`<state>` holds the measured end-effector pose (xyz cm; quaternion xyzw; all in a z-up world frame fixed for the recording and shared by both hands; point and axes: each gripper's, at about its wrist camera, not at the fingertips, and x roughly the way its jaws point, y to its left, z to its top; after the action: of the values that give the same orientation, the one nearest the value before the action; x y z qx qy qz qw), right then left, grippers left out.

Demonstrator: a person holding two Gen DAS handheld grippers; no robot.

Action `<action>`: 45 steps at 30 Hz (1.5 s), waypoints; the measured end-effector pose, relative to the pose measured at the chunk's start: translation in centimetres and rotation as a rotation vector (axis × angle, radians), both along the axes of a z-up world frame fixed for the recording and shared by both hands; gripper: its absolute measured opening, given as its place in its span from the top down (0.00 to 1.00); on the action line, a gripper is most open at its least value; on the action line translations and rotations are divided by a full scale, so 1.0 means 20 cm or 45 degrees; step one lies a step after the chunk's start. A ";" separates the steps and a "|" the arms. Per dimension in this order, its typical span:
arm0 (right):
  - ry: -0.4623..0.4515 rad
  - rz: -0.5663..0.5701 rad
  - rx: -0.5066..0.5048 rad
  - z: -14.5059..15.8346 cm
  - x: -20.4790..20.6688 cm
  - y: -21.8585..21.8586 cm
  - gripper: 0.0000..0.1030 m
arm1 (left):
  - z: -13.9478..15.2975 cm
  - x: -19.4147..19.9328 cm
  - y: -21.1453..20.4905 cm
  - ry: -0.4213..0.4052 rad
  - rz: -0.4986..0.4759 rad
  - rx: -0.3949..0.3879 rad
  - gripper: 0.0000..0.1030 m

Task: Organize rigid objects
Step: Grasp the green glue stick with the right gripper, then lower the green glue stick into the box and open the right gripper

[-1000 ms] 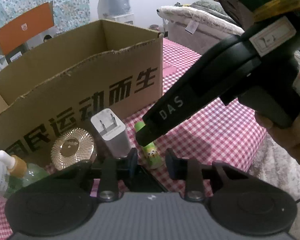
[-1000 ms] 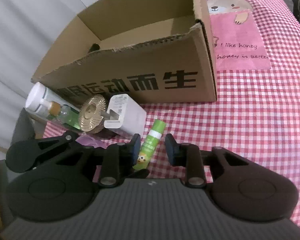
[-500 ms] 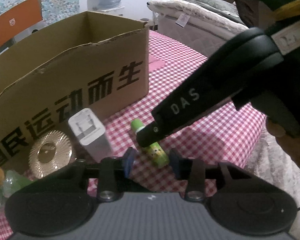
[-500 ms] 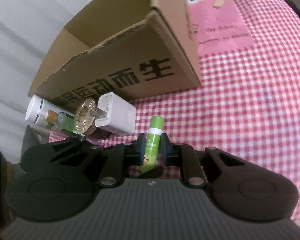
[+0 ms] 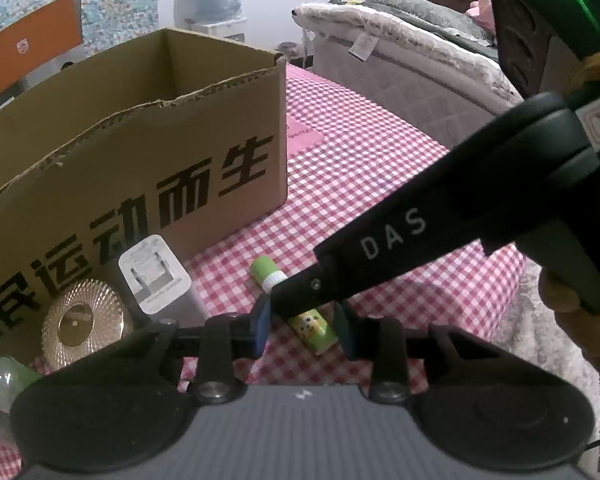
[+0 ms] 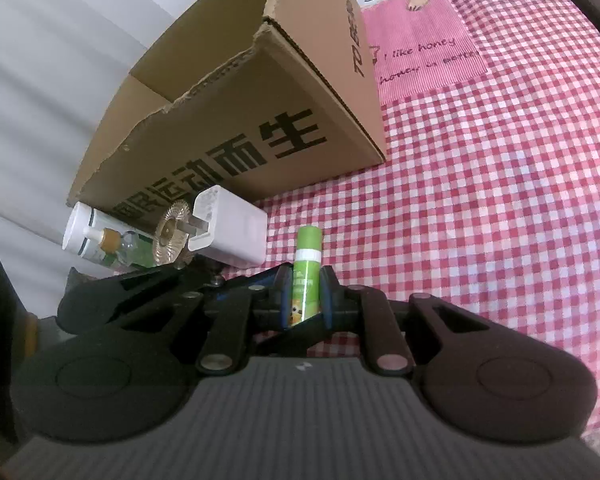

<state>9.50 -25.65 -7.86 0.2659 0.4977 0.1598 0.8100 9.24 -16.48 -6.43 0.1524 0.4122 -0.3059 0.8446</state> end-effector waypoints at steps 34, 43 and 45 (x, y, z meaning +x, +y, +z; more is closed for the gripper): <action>-0.542 0.183 0.060 0.85 0.07 0.26 0.87 | 0.82 -0.08 0.32 -0.463 0.155 0.016 0.67; -0.296 0.308 0.141 0.75 0.61 0.45 0.87 | 0.77 0.35 0.51 -0.145 0.239 0.073 0.66; -0.197 0.330 0.154 0.68 0.74 0.51 0.87 | 0.72 0.43 0.58 -0.042 0.250 0.077 0.66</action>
<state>24.30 -15.40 5.66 0.2347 0.4533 0.3128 0.8010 17.93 -4.91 7.89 0.1419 0.4202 -0.2066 0.8721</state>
